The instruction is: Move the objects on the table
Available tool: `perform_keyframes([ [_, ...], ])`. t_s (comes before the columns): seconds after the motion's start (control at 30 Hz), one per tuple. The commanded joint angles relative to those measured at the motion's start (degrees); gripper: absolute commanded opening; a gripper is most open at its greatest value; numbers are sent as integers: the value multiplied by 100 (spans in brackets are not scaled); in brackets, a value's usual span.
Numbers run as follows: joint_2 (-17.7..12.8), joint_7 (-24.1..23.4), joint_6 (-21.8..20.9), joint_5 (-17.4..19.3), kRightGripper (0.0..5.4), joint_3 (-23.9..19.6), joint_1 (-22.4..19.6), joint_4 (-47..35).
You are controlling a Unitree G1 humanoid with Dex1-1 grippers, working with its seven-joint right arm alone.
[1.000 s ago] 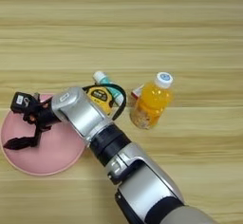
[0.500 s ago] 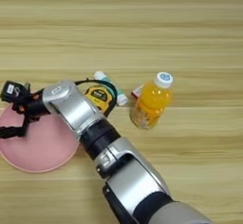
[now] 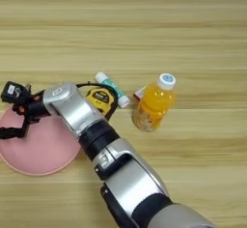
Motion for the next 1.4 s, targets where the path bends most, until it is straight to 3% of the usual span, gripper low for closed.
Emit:
perform_keyframes([
  [0.03, 32, -172, -174, 140, 538, -318, -506, -575],
  [0.63, -400, -507, -58, 741, 538, -1446, -594, -2401],
  [1.07, -1213, -951, 121, 813, 538, -2051, -686, -3606],
  [1.17, -1505, -1074, 120, 848, 538, -2361, -686, -3690],
  [1.4, -1893, -1230, -399, 1283, 538, -3206, -519, -3556],
])
